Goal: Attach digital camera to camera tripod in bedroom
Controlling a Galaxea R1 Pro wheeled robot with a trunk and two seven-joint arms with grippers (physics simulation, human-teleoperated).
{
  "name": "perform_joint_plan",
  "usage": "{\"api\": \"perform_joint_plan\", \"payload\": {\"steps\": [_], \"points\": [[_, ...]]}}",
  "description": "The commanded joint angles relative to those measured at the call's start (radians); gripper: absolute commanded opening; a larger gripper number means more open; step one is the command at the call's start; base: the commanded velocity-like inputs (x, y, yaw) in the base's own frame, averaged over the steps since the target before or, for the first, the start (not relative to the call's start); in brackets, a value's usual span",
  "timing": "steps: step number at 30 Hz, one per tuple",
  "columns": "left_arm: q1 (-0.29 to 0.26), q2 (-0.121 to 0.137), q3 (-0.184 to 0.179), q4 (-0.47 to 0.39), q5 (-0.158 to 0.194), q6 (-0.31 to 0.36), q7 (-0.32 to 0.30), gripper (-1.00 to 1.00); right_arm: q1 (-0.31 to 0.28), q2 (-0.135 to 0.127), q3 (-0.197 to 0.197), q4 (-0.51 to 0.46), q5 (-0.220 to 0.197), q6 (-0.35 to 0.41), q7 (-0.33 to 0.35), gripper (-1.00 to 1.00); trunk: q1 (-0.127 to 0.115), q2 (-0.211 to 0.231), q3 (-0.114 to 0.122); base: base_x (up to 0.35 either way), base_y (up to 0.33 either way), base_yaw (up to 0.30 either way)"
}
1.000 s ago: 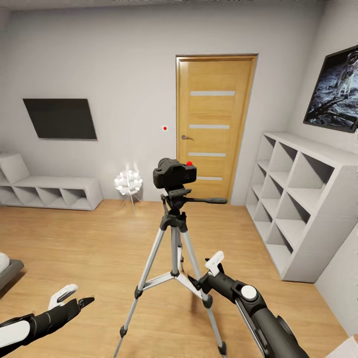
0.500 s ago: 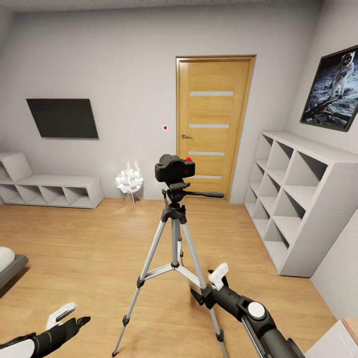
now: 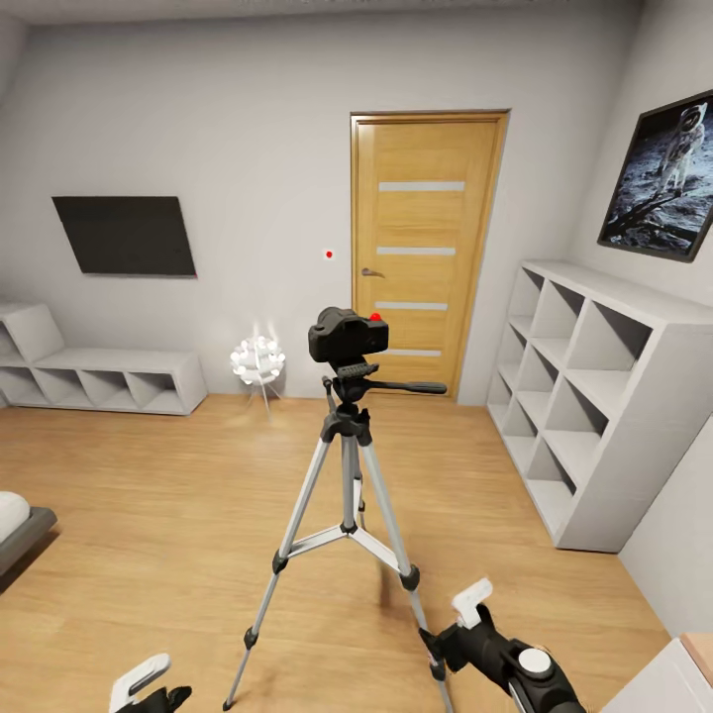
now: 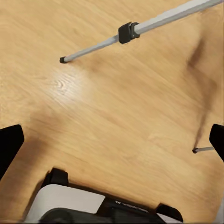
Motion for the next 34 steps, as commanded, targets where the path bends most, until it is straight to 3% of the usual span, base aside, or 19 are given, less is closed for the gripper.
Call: {"api": "perform_joint_plan", "payload": {"steps": [1, 6, 13, 14, 15, 19, 21, 30, 34], "points": [[0.012, -0.014, -0.008, 0.018, 0.010, -0.005, -0.002, 1.00, 0.001, -0.001, -0.003, 0.025, 0.008, 0.008, -0.008, 1.00, 0.001, -0.002, -0.002, 0.000, 0.000, 0.000], [0.071, -0.059, -0.009, 0.066, 0.010, -0.005, 0.004, 1.00, 0.005, -0.006, -0.011, 0.157, 0.007, 0.014, -0.048, 1.00, 0.001, -0.002, -0.002, 0.000, 0.000, 0.000], [0.191, -0.092, -0.009, 0.096, 0.012, -0.006, 0.026, 1.00, 0.006, -0.012, -0.013, 0.538, 0.005, -0.002, -0.138, 1.00, 0.001, -0.002, -0.002, 0.000, 0.000, 0.000], [0.191, -0.092, -0.009, 0.096, 0.012, -0.006, 0.026, 1.00, 0.006, -0.012, -0.013, 0.538, 0.005, -0.002, -0.138, 1.00, 0.001, -0.002, -0.002, 0.000, 0.000, 0.000], [0.208, -0.097, -0.009, 0.098, 0.012, -0.006, 0.031, 1.00, 0.006, -0.011, -0.012, 0.599, 0.006, -0.004, -0.146, 1.00, 0.001, -0.002, -0.002, 0.000, 0.000, 0.000], [0.279, -0.126, -0.009, 0.103, 0.010, -0.006, 0.049, 1.00, 0.016, -0.005, -0.008, 0.839, 0.008, -0.005, -0.166, 1.00, 0.001, -0.002, -0.002, 0.000, 0.000, 0.000], [0.306, -0.145, -0.009, 0.105, 0.010, -0.006, 0.054, 1.00, 0.035, -0.003, -0.007, 0.909, 0.008, -0.006, -0.171, 1.00, 0.001, -0.002, -0.002, 0.000, 0.000, 0.000], [0.352, -0.241, -0.009, 0.110, 0.010, -0.012, 0.062, 1.00, 0.099, -0.004, -0.005, 0.999, 0.004, -0.010, -0.180, 1.00, 0.001, -0.002, -0.002, 0.000, 0.000, 0.000], [0.355, -0.250, -0.009, 0.118, 0.010, -0.013, 0.062, 1.00, 0.102, -0.003, -0.006, 1.003, 0.003, -0.011, -0.180, 1.00, 0.001, -0.002, -0.002, 0.000, 0.000, 0.000]]}}
